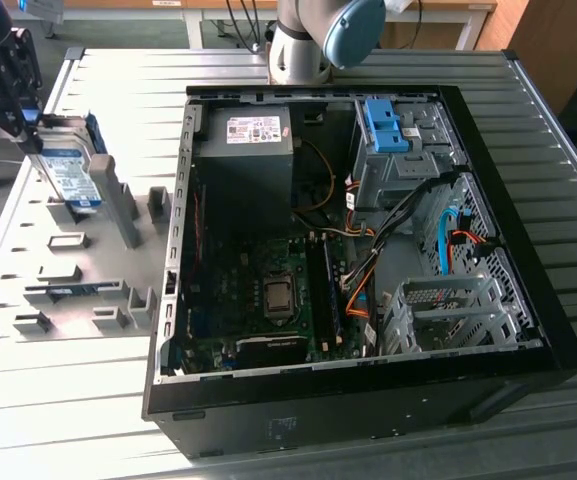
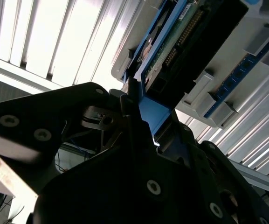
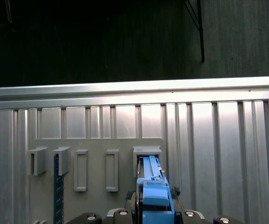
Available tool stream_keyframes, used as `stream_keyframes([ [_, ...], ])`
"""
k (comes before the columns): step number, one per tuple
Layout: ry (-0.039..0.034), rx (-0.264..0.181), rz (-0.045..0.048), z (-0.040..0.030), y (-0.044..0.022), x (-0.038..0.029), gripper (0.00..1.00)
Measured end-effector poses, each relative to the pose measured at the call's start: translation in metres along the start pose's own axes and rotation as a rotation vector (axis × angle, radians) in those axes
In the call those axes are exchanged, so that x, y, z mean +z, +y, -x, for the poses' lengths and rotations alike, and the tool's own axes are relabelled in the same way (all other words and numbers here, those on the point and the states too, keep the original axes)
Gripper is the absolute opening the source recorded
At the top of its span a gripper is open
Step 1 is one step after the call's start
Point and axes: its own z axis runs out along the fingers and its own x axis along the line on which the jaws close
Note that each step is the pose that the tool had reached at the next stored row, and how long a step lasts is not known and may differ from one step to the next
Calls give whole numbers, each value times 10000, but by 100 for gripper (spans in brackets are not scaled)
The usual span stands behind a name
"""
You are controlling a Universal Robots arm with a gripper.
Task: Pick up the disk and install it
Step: 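Pick up the disk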
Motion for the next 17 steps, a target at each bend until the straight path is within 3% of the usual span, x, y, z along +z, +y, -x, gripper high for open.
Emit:
stream_keyframes([
  [17,-2,0,-3,0,1,-86,37],
])
